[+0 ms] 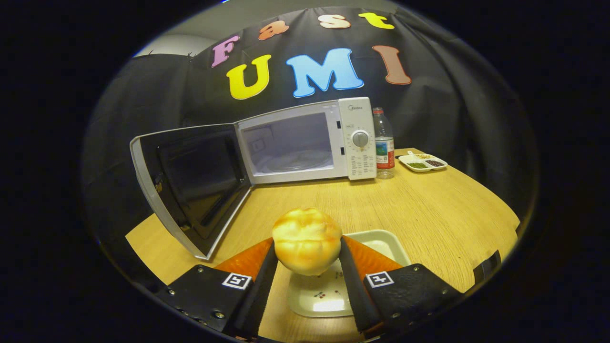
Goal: Open the microwave, put the food inside, and close the microwave door.
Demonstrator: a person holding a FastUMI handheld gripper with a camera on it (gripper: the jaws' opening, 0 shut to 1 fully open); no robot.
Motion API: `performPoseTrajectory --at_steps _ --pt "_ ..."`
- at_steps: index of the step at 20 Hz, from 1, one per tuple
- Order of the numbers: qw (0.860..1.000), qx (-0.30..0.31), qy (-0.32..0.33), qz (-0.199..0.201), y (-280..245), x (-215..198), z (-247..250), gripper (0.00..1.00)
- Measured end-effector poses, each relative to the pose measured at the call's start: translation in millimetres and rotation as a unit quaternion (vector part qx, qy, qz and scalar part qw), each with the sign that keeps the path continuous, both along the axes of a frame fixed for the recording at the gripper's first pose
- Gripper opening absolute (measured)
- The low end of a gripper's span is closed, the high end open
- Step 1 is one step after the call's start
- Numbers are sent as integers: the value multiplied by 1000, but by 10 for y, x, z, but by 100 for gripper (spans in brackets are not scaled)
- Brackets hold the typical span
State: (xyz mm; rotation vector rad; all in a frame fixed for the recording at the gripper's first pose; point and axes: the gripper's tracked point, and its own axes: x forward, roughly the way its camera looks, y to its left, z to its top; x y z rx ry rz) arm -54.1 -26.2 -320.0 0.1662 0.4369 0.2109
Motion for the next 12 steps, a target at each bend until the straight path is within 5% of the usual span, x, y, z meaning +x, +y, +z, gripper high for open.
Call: performPoseTrajectory --at_steps 12 --pt "998 64 -12 4 560 1080 526 73"
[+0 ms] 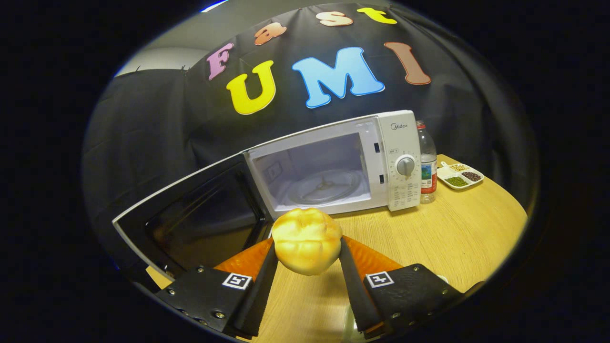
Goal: Open the microwave, put the food inside, and close the microwave door.
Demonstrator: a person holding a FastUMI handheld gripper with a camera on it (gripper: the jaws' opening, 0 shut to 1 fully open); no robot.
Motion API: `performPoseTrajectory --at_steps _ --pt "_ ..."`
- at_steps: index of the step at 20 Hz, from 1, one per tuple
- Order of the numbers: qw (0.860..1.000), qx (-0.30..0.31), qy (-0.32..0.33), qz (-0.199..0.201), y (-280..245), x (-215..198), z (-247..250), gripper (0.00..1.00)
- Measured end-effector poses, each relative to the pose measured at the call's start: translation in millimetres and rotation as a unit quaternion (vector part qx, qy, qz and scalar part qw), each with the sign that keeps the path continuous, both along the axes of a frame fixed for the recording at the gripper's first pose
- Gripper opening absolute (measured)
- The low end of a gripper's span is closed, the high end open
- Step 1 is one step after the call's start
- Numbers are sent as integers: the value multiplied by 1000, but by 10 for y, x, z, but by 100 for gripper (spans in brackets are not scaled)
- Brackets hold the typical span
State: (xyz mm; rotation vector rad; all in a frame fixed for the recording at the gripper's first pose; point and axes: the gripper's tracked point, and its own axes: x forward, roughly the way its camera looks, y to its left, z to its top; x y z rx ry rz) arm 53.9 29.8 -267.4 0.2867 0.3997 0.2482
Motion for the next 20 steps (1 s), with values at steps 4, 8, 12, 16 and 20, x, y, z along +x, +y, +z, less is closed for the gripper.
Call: performPoseTrajectory --at_steps 4,8,12,16,20 --pt "1000 11 -7 -26 67 510 -13 72" --pt "999 16 1 -46 161 995 -168 72" --pt "998 1 7 -67 252 1404 -244 72" --pt "999 -21 0 -49 506 1810 -331 72" --pt "999 -29 -5 -43 683 2075 -503 72"
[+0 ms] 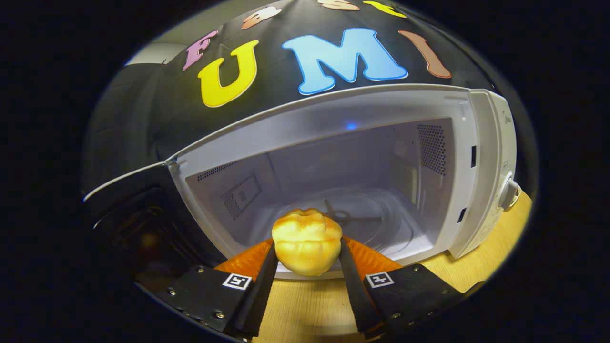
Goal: Open the microwave, put the food inside, and close the microwave door.
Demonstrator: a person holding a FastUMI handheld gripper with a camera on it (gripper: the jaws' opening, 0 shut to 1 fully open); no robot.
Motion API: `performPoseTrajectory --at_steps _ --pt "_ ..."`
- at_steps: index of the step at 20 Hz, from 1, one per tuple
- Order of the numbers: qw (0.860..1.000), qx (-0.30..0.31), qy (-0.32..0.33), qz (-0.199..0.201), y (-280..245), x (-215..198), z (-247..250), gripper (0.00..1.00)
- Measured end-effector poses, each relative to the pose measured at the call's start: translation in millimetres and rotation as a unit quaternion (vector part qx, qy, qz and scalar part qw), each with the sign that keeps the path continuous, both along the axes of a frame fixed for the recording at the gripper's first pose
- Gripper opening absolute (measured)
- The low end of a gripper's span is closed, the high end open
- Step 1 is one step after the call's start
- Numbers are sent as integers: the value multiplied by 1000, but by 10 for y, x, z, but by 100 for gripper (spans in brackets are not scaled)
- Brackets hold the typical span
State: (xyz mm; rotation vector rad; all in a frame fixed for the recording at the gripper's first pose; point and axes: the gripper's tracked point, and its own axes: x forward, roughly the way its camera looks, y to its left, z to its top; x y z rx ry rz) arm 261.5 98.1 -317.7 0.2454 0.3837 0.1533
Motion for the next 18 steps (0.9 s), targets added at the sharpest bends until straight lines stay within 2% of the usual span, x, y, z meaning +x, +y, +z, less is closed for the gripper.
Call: performPoseTrajectory --at_steps 3,7,9,11,12,16,18 --pt "1000 -2 -2 -3 11 124 -81 72" --pt "999 29 11 -8 29 206 -181 73" --pt "999 37 21 -14 1 236 -240 79" --pt "998 54 27 -7 22 230 -261 81" --pt "998 61 28 -4 27 252 -265 87" --pt "993 109 38 6 74 212 -197 91" --pt "992 119 32 -8 13 252 -175 92"
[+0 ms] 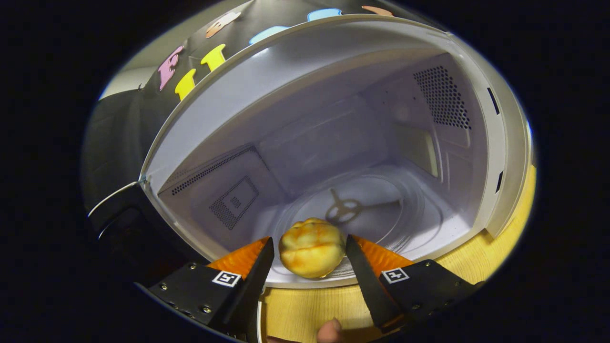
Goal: Open the microwave, put the food inside, and close the microwave door.
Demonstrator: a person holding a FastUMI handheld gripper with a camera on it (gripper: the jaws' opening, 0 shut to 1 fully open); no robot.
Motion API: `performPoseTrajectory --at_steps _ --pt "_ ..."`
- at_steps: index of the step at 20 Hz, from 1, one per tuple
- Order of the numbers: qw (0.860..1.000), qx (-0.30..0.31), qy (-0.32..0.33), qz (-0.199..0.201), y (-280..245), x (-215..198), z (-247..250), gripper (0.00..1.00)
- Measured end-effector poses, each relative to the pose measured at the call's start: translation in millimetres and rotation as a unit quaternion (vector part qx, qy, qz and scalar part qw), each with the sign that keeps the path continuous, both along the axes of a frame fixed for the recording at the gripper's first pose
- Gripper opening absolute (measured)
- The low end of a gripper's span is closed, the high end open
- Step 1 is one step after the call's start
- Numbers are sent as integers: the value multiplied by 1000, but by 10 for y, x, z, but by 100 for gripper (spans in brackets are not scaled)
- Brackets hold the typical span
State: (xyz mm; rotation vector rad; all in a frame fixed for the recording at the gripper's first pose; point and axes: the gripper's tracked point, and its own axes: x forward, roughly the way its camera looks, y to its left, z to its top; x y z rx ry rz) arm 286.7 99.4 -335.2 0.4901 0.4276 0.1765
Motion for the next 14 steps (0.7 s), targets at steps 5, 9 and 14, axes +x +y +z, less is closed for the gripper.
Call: performPoseTrajectory --at_steps 5,9,14 --pt "999 -22 -33 -34 -214 4 137 93" --pt "998 -8 -54 7 -93 -324 410 93" --pt "991 30 -99 86 146 -1229 1026 93"
